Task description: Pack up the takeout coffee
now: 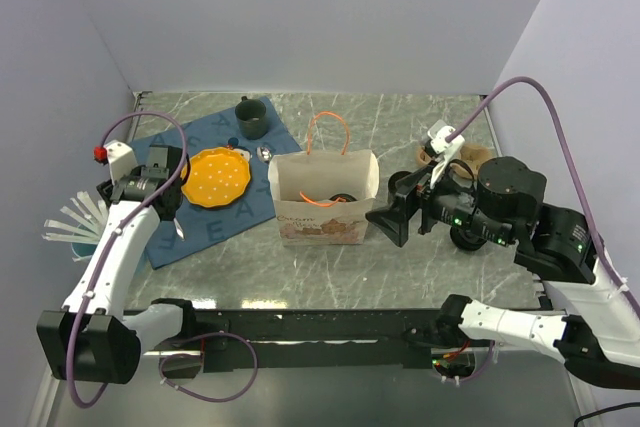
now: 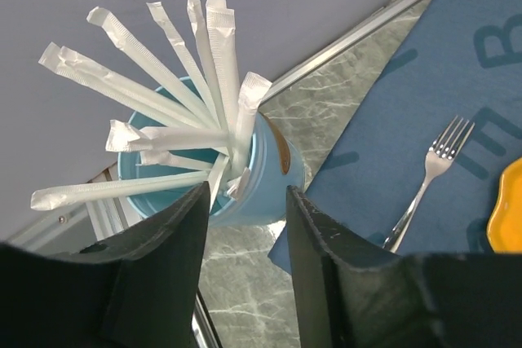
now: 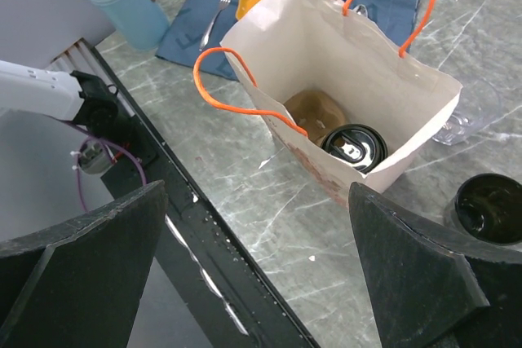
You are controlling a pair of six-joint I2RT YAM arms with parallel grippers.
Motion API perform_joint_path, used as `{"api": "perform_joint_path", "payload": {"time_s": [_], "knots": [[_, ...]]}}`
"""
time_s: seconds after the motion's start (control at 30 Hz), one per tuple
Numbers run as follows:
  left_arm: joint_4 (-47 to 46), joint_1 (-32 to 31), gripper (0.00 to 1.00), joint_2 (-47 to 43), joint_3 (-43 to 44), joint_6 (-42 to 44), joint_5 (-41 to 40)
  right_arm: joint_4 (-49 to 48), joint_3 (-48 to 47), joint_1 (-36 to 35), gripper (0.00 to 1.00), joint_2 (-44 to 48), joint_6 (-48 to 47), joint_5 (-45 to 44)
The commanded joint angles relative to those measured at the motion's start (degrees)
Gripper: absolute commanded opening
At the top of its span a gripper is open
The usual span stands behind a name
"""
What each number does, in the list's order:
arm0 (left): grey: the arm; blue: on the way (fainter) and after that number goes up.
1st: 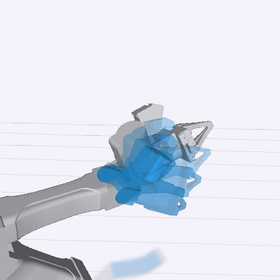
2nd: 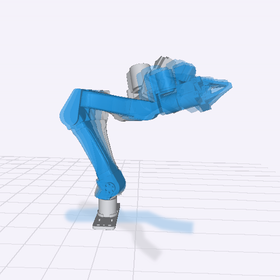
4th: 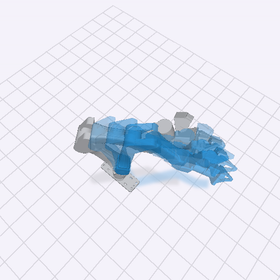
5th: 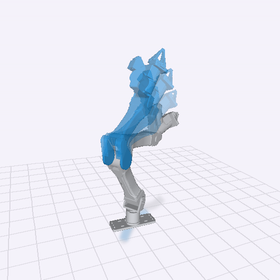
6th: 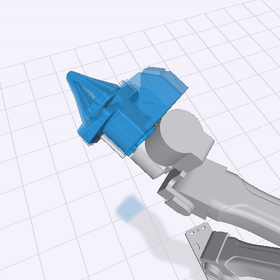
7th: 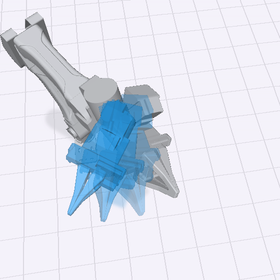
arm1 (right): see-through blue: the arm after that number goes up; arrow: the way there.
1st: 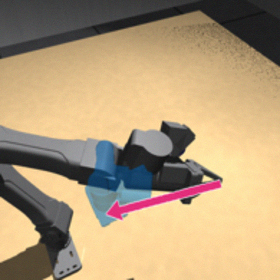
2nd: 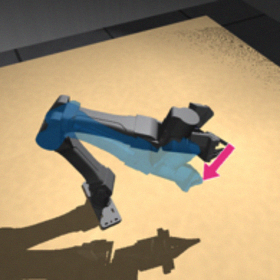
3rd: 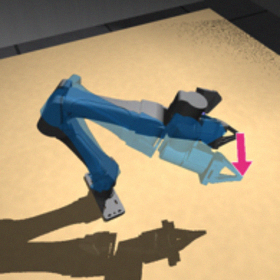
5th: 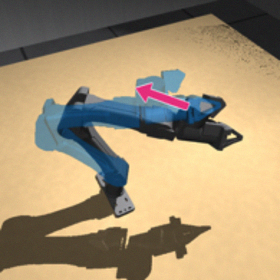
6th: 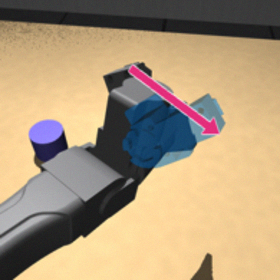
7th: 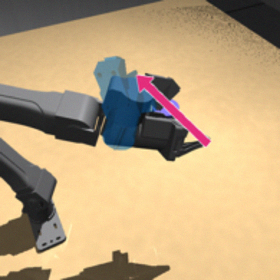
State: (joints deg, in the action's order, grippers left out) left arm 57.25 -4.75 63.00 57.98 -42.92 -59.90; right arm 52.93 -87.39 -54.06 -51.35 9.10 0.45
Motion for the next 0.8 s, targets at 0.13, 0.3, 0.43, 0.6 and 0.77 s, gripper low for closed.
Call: {"api": "perform_joint_path", "payload": {"time_s": [0.13,0.3,0.43,0.6,0.77], "knots": [[-2.1,1.5,0.23,1.1,0.0,-1.6,-3.2,0.0,0.3,0.1,1.00,1.0,-2.1,-3.3],[-1.5,1.3,0.01,1.0,2.5,0.2,-5.2,0.2,0.5,0.0,1.00,1.3,-2.4,-3.4],[0.0,0.9,0.01,-0.3,5.4,0.5,-4.8,0.1,-1.1,0.1,1.00,0.5,-3.3,-3.8],[2.6,-0.8,0.01,-1.2,9.9,1.3,-5.1,0.5,-3.0,0.1,1.00,-1.2,-4.5,-3.9],[5.8,-1.5,0.01,-1.7,15.1,0.3,-4.0,1.0,-4.8,0.0,1.00,-2.5,-5.5,-4.4]]}}
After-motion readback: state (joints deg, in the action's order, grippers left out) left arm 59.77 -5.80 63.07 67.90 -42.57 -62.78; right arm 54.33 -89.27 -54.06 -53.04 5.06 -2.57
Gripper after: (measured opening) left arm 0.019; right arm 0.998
